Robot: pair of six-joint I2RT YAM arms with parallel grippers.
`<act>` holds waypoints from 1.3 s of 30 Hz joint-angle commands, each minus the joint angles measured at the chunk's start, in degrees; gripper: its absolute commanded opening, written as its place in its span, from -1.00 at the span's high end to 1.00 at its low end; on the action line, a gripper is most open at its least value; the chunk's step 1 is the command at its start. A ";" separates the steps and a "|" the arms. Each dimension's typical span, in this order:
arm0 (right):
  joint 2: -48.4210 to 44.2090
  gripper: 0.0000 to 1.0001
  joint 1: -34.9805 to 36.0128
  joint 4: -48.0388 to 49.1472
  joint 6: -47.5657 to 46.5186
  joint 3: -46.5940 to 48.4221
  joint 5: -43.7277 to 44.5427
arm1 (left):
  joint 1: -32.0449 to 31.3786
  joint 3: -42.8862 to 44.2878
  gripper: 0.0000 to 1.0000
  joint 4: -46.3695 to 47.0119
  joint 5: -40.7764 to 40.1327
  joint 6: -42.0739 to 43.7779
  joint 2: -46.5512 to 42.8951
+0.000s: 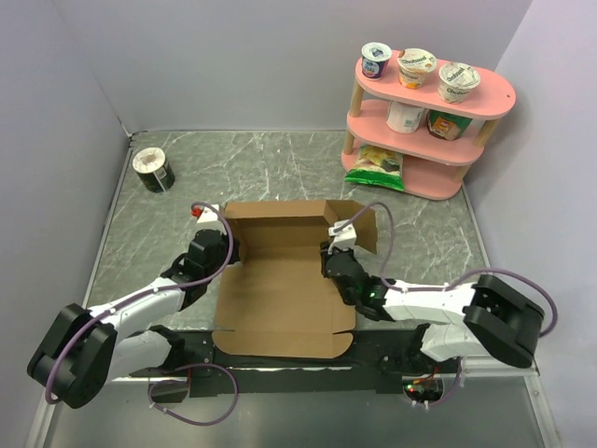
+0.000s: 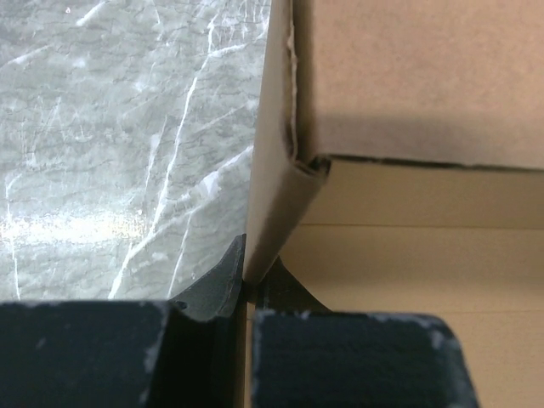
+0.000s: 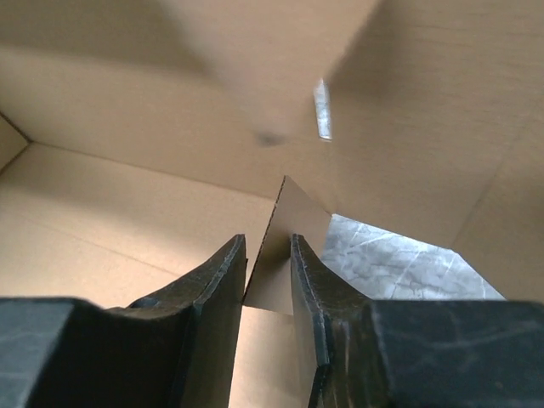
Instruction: Fold the paper box
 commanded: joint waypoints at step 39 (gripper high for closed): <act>-21.10 -0.89 -32.81 -35.25 3.12 33.34 -38.84 | 11.03 -0.69 0.98 13.81 15.71 6.02 0.85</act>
